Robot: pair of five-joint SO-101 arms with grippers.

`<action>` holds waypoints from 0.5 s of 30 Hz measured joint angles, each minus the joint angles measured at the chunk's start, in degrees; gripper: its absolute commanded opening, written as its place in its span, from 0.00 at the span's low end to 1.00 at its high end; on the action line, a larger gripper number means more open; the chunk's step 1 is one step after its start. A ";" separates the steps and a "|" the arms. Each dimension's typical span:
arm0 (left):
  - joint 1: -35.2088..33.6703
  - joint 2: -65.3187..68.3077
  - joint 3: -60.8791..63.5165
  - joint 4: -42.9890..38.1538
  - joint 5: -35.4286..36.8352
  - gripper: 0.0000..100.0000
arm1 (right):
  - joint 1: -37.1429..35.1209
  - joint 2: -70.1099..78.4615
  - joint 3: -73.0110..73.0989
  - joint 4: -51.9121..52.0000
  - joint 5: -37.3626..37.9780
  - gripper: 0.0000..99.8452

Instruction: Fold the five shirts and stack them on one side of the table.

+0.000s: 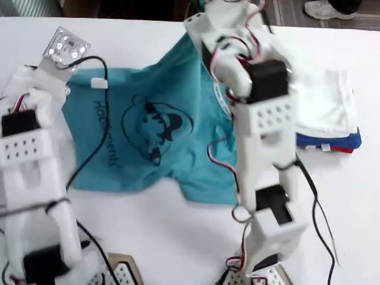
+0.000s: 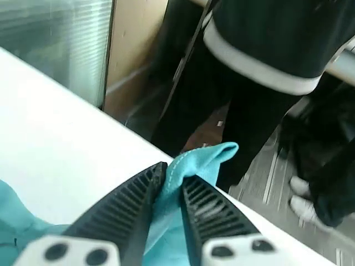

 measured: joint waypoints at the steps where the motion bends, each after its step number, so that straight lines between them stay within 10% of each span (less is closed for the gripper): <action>1: 0.09 2.29 -2.02 0.00 -0.53 0.03 | 0.35 1.76 0.00 -0.53 0.00 0.02; 15: 0.18 31.03 -35.69 15.30 -3.78 0.03 | 5.01 13.36 0.09 -3.60 -0.09 0.02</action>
